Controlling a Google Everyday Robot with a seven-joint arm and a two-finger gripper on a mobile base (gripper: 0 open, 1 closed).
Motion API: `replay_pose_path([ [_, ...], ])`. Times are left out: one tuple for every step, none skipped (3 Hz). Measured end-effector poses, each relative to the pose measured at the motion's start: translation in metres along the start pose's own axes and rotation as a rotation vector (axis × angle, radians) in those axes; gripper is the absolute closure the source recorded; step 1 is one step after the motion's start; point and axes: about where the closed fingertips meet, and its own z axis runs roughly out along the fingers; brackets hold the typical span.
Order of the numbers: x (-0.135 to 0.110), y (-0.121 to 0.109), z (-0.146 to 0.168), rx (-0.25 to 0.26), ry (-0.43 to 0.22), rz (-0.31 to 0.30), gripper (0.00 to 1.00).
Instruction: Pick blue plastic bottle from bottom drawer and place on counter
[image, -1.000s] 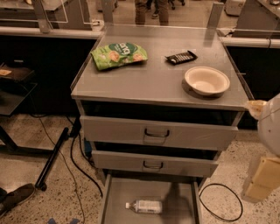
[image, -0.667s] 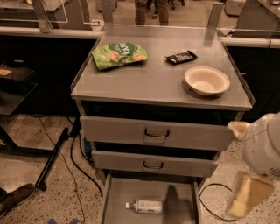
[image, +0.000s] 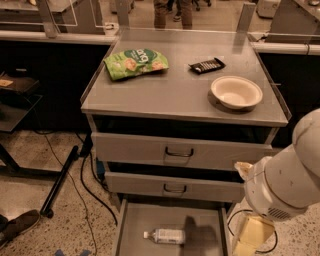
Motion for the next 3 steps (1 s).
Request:
replay_pose_path([
  [0.001,0.01,0.027,-0.012,-0.007,0.006,0.0],
  [0.003,-0.013,0.113,0.019,0.01,0.039,0.0],
  [0.003,-0.013,0.113,0.019,0.01,0.039,0.0],
])
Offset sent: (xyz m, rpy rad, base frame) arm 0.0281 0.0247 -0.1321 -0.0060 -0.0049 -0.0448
